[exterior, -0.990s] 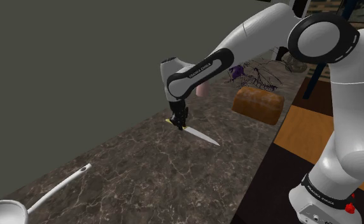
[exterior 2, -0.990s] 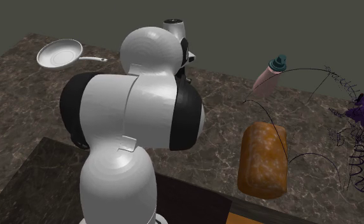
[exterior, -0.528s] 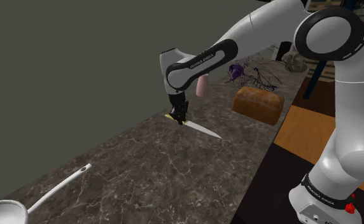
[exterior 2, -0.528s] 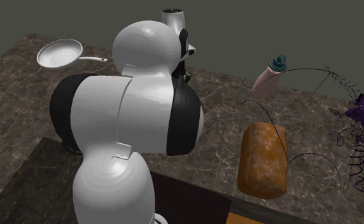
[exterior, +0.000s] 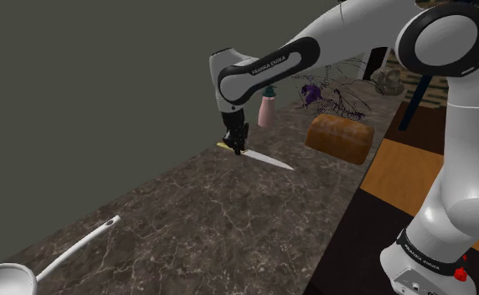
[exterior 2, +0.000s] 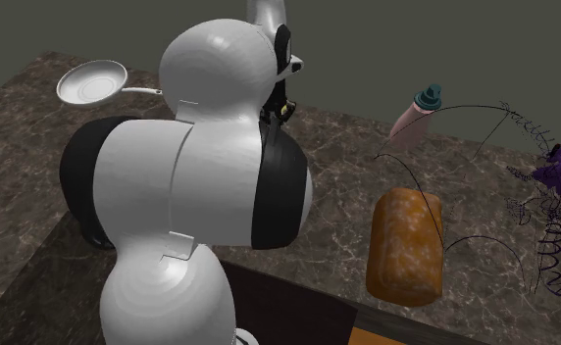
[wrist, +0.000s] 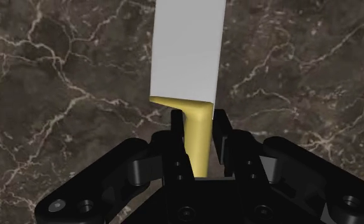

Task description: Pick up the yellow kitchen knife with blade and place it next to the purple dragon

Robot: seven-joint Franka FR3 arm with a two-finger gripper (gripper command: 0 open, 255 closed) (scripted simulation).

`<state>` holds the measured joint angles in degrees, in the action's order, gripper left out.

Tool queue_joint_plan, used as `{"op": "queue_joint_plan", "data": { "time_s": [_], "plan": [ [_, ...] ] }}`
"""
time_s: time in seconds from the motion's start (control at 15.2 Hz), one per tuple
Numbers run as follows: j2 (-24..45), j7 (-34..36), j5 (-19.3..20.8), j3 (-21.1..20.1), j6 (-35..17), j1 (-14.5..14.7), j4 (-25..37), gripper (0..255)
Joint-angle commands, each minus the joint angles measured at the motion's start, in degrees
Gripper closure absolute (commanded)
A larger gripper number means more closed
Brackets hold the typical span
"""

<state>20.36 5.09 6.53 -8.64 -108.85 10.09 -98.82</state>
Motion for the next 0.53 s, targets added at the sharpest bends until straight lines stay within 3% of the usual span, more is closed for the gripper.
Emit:
{"op": "queue_joint_plan", "data": {
  "time_s": [0.0, 0.46],
  "plan": [
    [-0.63, -0.15, -0.14, -0.04, 1.26, -0.03, 0.63, 255],
    [-2.22, -0.59, -0.51, -0.17, 6.03, -0.03, 3.83, 255]
  ]
}}
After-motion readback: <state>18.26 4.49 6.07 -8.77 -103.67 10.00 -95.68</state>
